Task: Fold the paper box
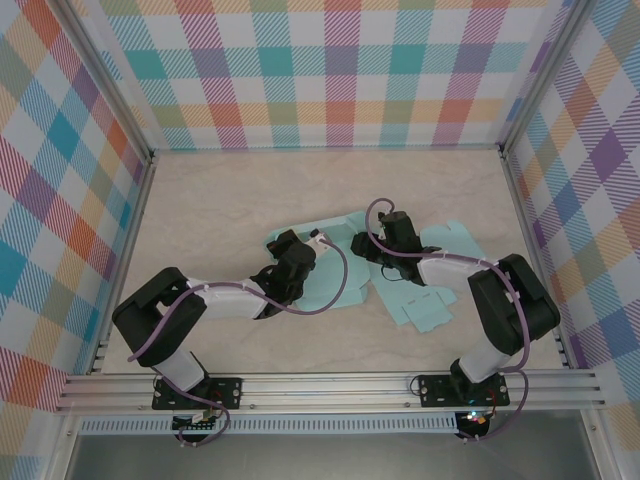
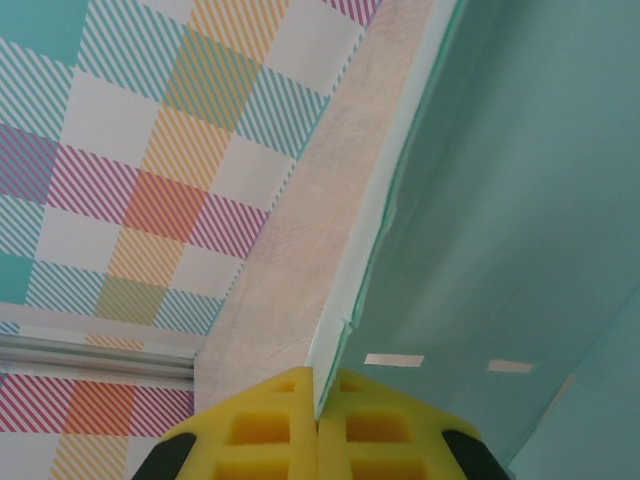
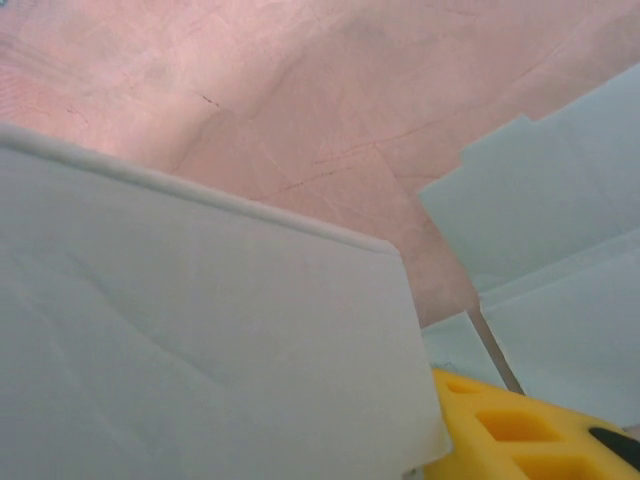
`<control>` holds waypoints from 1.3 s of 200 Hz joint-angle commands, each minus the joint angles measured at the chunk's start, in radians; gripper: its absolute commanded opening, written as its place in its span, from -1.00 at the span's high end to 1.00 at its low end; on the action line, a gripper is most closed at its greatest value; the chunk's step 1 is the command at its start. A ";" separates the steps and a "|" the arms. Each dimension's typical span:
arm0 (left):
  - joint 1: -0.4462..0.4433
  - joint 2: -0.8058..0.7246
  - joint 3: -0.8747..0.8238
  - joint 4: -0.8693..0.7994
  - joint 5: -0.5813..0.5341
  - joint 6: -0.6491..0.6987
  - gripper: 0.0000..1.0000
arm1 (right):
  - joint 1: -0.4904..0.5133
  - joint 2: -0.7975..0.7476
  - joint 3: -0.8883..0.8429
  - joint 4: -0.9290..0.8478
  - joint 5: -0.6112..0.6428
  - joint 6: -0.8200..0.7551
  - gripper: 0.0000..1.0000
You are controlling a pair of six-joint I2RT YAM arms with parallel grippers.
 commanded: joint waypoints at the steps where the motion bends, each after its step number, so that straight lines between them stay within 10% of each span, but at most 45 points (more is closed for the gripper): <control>1: -0.010 -0.016 0.007 -0.006 0.007 -0.028 1.00 | 0.006 0.001 -0.016 0.075 0.004 -0.005 0.03; 260: -0.011 0.081 0.064 -0.046 -0.024 -0.031 1.00 | 0.006 -0.132 -0.153 0.333 -0.037 0.033 0.09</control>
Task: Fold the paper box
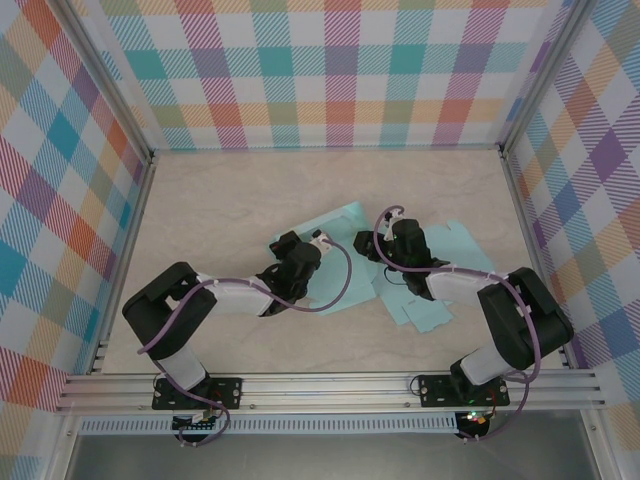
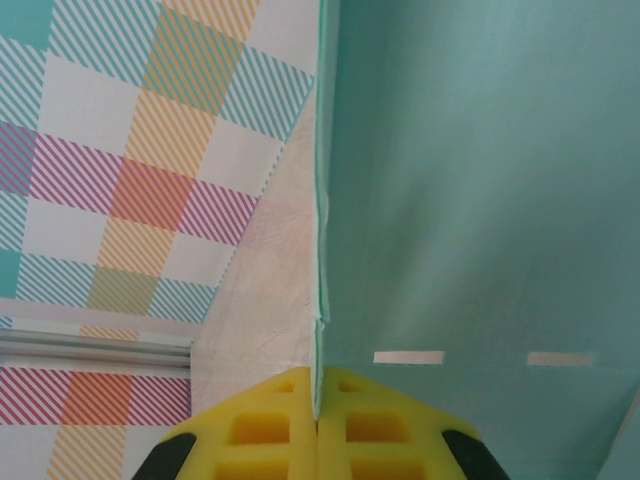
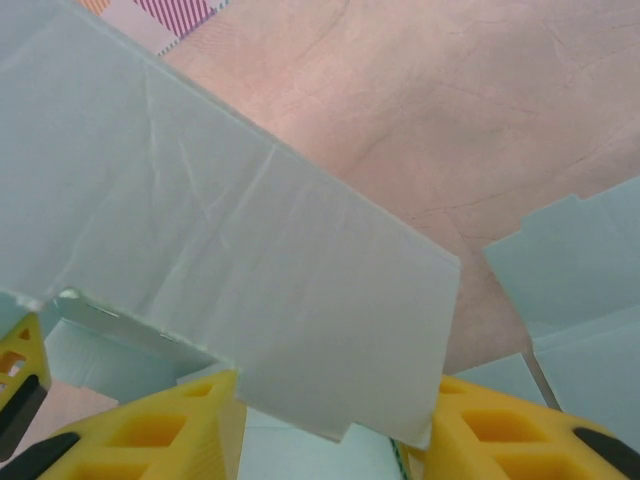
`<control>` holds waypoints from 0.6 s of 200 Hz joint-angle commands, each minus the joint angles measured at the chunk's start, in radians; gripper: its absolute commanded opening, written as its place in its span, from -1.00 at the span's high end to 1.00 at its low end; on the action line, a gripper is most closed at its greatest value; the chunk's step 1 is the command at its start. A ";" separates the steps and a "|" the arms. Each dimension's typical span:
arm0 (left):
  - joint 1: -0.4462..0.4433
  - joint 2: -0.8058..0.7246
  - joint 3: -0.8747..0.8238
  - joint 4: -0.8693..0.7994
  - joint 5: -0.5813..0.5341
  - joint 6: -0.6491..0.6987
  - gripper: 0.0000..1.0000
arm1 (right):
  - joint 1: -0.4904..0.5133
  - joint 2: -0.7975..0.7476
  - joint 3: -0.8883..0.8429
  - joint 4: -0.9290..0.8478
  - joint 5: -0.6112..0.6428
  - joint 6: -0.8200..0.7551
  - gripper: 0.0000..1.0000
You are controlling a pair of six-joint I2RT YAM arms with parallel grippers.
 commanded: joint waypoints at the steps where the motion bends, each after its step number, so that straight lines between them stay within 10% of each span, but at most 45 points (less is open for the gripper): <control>1: -0.011 0.016 0.028 -0.016 0.001 -0.013 1.00 | 0.006 -0.033 -0.009 0.074 -0.023 0.028 0.09; 120: -0.012 0.035 0.054 -0.023 0.003 -0.025 1.00 | 0.006 0.010 -0.055 0.302 -0.129 0.194 0.33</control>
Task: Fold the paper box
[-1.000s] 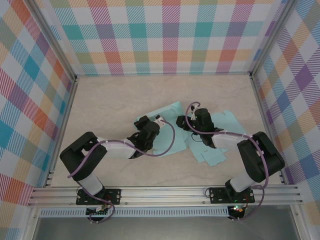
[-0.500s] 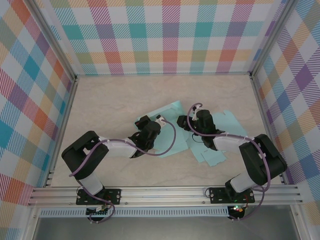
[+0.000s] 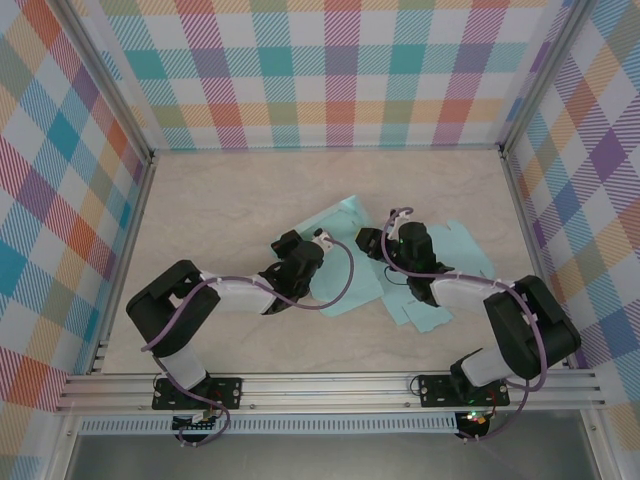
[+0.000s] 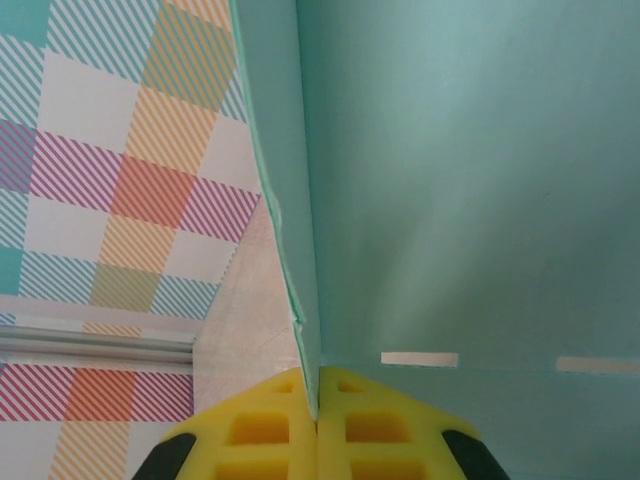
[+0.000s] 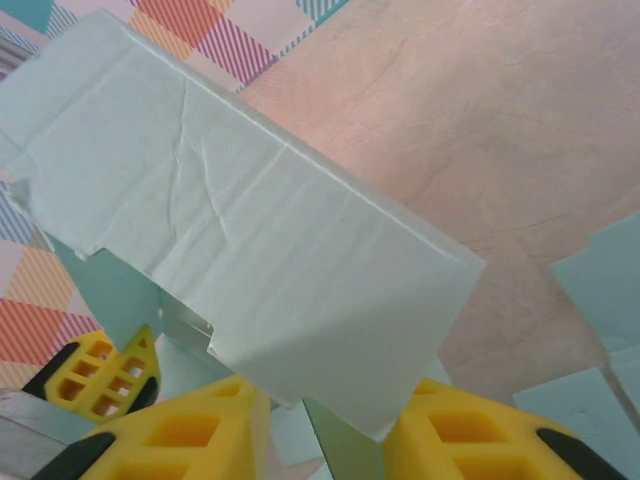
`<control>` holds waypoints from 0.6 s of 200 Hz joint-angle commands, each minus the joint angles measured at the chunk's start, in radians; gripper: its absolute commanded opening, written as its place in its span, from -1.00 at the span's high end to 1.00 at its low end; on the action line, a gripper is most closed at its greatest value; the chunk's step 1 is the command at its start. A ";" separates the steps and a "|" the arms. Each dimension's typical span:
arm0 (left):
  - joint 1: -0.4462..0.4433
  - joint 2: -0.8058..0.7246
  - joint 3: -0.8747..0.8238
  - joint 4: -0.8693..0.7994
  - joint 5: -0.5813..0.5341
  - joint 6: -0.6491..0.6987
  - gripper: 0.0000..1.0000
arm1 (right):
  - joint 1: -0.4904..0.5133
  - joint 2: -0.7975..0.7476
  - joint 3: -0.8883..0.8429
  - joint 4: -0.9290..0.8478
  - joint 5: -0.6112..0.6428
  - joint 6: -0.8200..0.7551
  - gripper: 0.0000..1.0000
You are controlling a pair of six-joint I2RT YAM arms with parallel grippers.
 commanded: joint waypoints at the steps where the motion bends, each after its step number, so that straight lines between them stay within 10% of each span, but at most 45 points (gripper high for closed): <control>1: -0.013 0.012 0.028 -0.008 0.018 -0.018 1.00 | 0.006 0.055 -0.001 0.158 -0.087 0.072 0.33; 52: -0.012 0.009 0.024 0.011 0.018 0.008 1.00 | -0.008 0.128 0.015 0.153 -0.104 0.115 0.17; 120: -0.012 0.050 -0.010 0.135 0.028 0.189 1.00 | -0.118 -0.144 -0.036 -0.249 -0.007 -0.017 -0.03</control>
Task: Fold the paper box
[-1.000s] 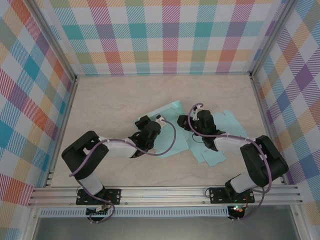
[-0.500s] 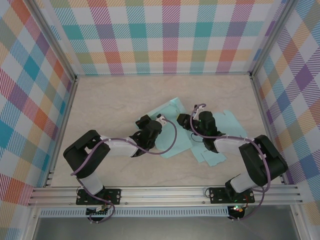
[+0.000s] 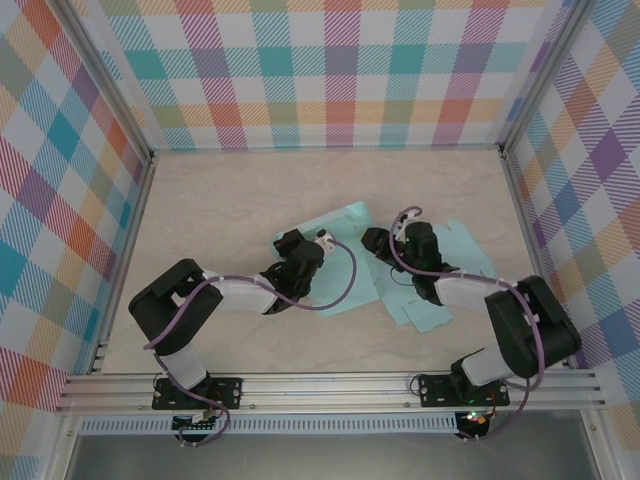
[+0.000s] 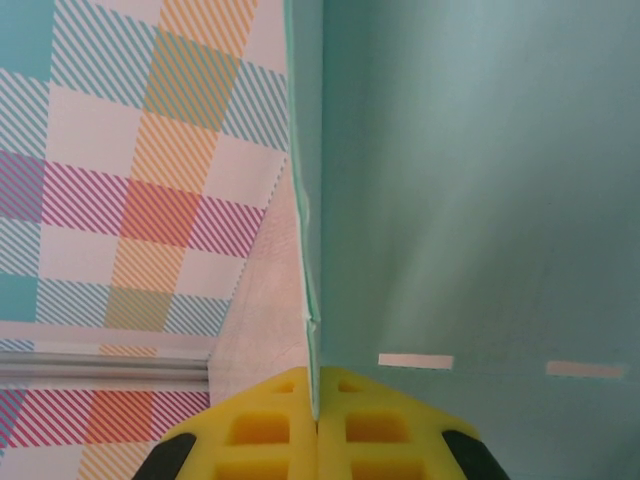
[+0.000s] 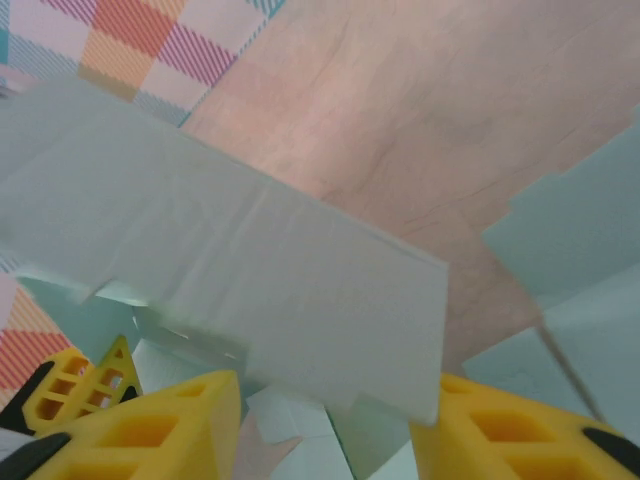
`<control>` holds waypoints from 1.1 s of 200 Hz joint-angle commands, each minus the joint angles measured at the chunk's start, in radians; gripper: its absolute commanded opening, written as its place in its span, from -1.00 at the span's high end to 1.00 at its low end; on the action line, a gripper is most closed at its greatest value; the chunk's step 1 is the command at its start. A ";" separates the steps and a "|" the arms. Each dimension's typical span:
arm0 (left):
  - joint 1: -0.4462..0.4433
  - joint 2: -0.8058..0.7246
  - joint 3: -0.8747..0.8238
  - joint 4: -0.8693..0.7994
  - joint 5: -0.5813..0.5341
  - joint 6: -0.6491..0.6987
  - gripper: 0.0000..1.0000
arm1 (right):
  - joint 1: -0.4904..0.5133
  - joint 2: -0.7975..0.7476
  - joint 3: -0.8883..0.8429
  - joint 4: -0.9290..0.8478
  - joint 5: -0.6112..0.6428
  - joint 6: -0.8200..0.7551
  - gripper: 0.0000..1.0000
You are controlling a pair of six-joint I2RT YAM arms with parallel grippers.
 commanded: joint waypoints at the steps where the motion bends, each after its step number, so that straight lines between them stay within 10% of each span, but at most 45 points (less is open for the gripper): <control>1: -0.012 0.034 -0.011 0.086 0.014 0.093 1.00 | -0.037 -0.101 -0.015 -0.156 0.021 -0.077 -0.03; 63: -0.017 0.116 -0.029 0.258 0.031 0.289 1.00 | -0.194 -0.228 0.043 -0.409 -0.034 -0.187 -0.09; 220: -0.038 0.104 -0.045 0.319 0.063 0.303 1.00 | -0.247 0.245 0.375 -0.517 -0.332 -0.488 0.31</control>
